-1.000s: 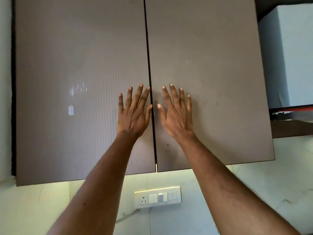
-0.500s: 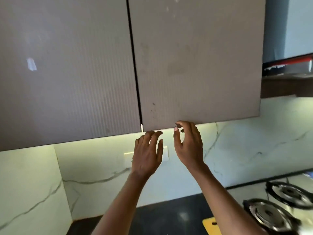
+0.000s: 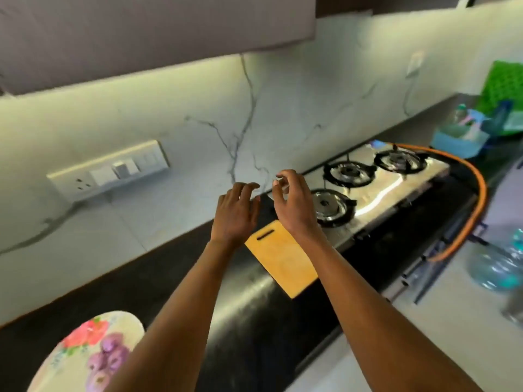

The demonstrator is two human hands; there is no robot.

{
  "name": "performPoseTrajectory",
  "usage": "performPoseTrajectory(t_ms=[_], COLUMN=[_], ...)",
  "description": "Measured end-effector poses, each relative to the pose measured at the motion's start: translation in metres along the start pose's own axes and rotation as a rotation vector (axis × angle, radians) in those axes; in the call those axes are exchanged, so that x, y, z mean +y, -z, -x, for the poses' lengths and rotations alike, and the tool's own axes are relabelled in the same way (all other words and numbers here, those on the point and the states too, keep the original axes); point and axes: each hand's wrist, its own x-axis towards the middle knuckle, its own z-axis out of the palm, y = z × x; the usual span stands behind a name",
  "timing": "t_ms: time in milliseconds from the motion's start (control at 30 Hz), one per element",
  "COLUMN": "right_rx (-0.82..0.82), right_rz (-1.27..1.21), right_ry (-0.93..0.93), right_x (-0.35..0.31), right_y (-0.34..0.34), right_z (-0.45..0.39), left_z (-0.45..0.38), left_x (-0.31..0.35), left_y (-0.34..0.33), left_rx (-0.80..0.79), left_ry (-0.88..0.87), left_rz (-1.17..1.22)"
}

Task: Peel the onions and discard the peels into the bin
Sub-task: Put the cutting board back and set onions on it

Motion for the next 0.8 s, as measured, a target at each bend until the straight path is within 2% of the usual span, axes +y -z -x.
performPoseTrajectory(t_ms=[233,433,533,633,800], right_rx=[-0.156,-0.323,-0.382,-0.389,-0.374], right_rz=[0.093,0.320,0.448,0.581,0.627], right_ry=[-0.305,-0.539,-0.579,-0.540,-0.484], right_x=[0.085,0.137,0.155,0.165,0.169], right_y=[0.009,-0.006,-0.017,-0.026,-0.039], right_z=[0.078,0.141,0.159,0.168,0.174], left_z=[0.036,0.053,0.054,0.054,0.063], left_x=[-0.006,-0.028,-0.047,-0.066,-0.085], left_y=[-0.098,-0.165,-0.194,-0.217,-0.231], left_rx=[-0.288,-0.490,-0.587,-0.663,-0.716], left_ry=[0.062,0.096,0.131,0.167,0.180], left_rz=[0.017,0.004,-0.017,-0.005,-0.016])
